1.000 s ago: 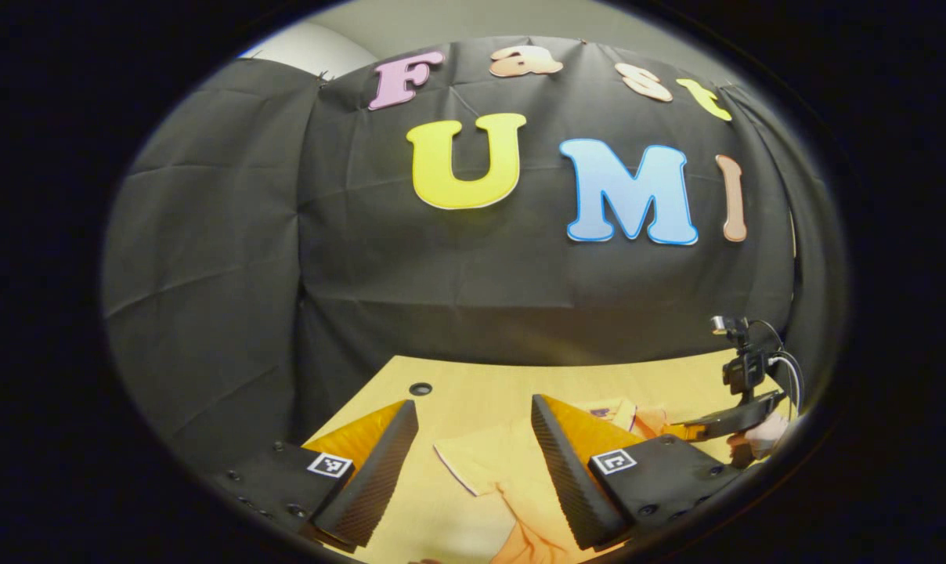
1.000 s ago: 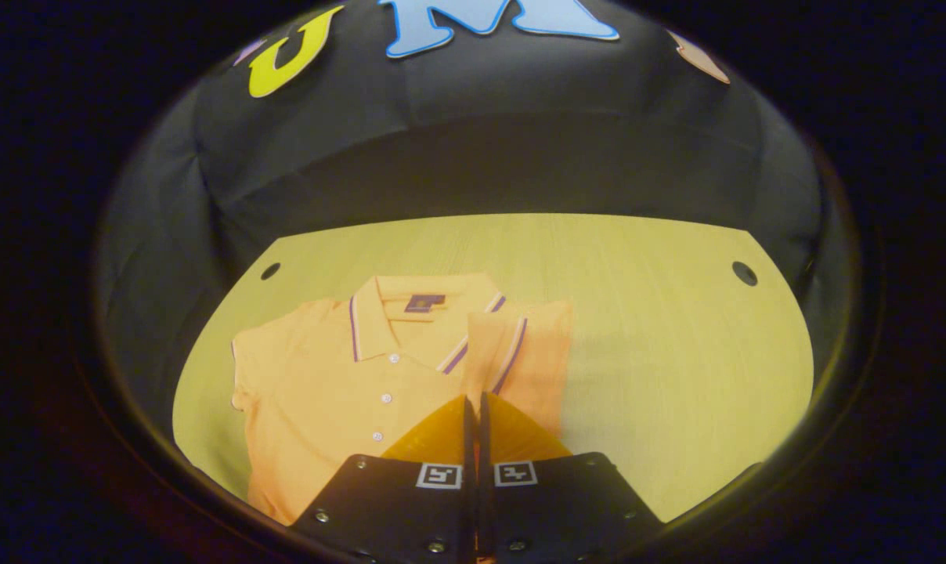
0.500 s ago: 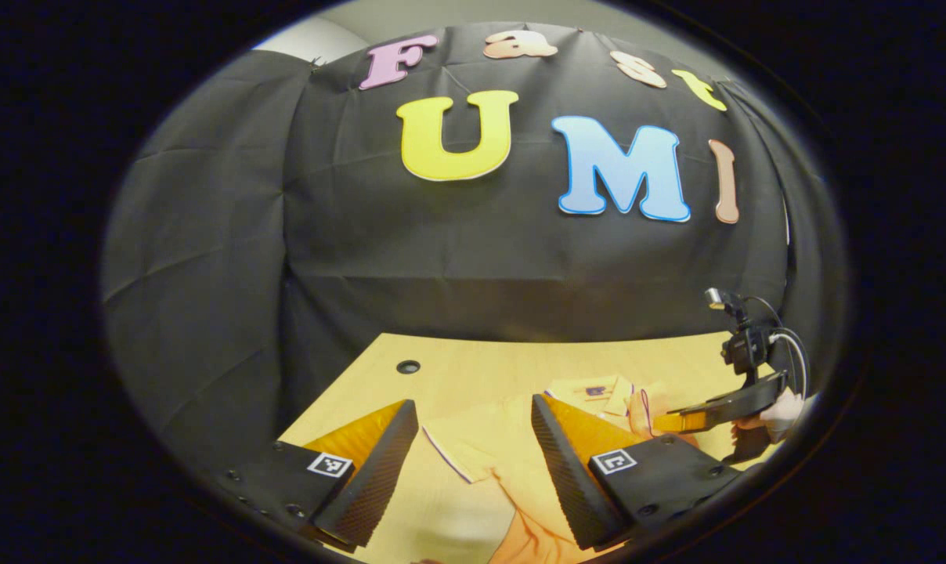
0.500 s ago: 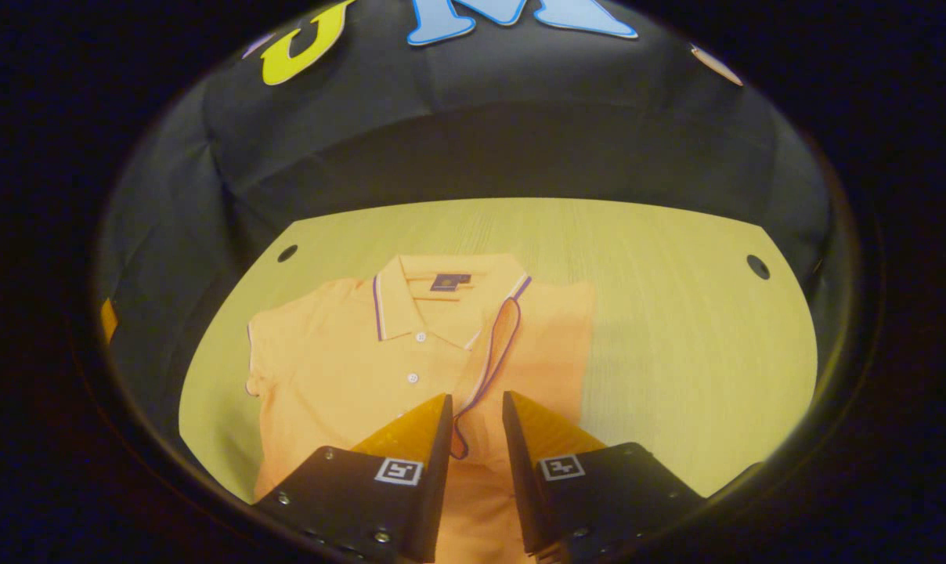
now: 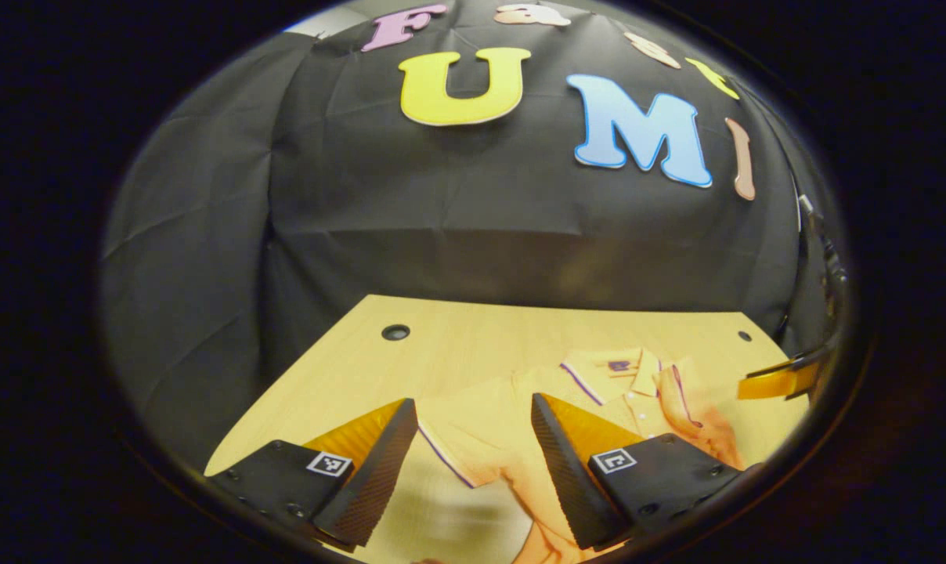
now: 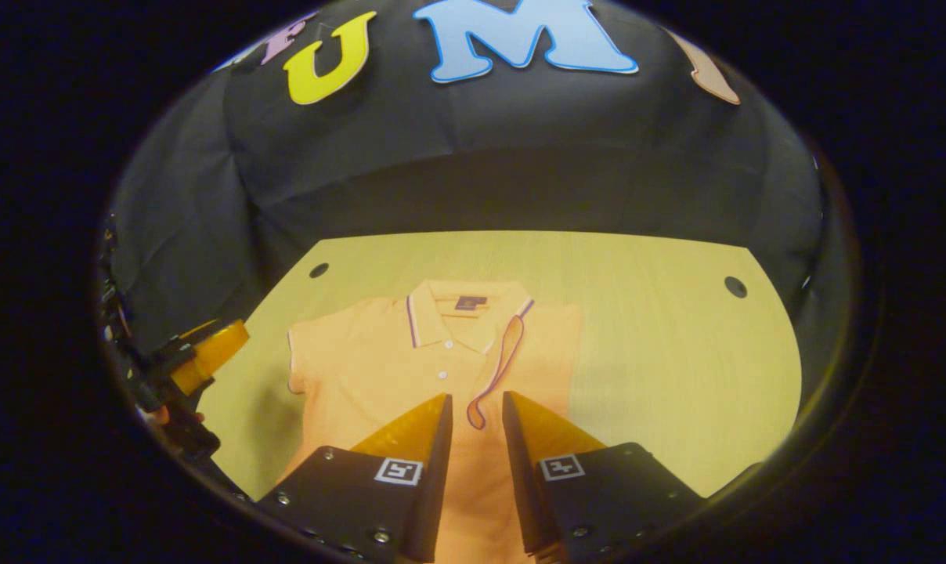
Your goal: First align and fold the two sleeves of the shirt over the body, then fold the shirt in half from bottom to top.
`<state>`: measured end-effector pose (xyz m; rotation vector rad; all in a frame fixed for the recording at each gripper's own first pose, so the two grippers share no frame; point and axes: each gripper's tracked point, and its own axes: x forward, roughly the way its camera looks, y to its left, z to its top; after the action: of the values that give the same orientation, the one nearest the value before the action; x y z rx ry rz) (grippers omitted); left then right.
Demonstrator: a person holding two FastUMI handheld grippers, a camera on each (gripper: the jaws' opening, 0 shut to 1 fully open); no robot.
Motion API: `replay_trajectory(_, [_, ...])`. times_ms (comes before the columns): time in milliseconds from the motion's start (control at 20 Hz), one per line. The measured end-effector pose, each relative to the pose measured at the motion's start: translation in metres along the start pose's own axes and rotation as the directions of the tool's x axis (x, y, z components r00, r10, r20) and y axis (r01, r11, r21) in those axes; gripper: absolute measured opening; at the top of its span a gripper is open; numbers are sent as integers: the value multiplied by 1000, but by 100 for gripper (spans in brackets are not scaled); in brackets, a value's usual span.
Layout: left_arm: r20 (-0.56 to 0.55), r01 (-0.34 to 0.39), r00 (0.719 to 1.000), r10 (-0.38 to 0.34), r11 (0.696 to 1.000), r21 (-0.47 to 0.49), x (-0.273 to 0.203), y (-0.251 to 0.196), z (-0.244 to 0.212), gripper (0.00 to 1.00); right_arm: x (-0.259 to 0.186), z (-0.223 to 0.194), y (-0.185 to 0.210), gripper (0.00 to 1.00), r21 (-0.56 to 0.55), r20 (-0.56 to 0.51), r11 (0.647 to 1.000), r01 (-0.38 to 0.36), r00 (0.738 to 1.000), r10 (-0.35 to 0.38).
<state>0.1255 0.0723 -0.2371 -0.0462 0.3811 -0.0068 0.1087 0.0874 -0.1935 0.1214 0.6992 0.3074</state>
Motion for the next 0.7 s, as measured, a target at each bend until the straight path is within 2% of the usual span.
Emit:
replay_trajectory(150, [-68, 5, 998, -4, 1000, 5, 26, 2, -32, 95, -18, -3, 10, 40, 49, 8, 999, -22, 1000, 22])
replay_trajectory(300, [-113, 8, 994, -4, 999, 34, 47, 2, -55, 96, -31, -12, 11, 40, 87, 8, 996, -13, 1000, 12])
replay_trajectory(500, [-163, 7, 987, 0, 999, 42, 72, 2, -80, 95, -47, -26, 1, 40, 127, -4, 992, 24, 1000, -24])
replay_trajectory(700, [-211, -24, 977, 28, 1000, 19, 82, 5, -103, 95, -60, -33, -14, 40, 170, -4, 983, 65, 998, -65])
